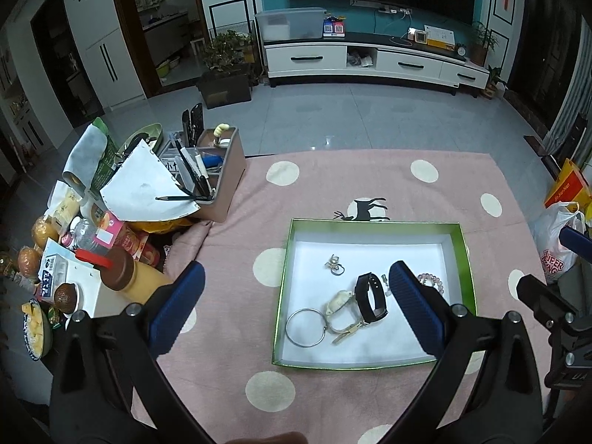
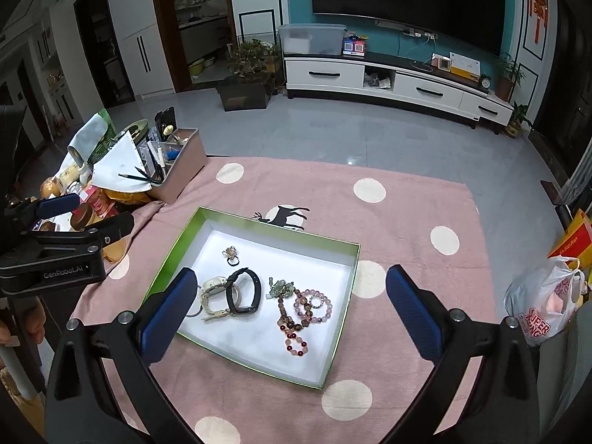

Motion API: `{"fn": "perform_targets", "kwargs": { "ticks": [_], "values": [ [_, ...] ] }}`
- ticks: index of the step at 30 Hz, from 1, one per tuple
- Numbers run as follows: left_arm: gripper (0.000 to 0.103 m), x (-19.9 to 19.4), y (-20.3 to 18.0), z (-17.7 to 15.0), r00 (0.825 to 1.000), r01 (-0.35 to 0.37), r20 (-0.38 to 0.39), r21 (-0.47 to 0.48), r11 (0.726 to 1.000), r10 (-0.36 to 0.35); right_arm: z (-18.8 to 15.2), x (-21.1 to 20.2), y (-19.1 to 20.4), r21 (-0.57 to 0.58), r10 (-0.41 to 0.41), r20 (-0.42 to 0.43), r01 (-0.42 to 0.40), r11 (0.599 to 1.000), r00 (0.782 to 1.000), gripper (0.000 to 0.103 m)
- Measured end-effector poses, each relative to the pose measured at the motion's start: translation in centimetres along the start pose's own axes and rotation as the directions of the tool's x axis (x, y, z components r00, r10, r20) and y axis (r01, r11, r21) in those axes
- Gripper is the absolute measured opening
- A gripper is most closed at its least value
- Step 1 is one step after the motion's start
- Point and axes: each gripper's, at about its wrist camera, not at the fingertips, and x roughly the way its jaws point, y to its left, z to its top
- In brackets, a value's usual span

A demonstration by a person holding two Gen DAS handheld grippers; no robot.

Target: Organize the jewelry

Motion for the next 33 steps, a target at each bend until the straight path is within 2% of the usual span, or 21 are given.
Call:
{"fn": "perform_targets", "kwargs": {
  "ticks": [33],
  "values": [
    [0.101, 0.27, -0.43, -0.15, 1.0, -0.006, -0.008, 0.022, 1.0, 0.006, -0.22, 0.21, 0.08, -0.008, -0.013, -0.002, 0.013, 1.0, 1.0, 0.102]
  ]
}}
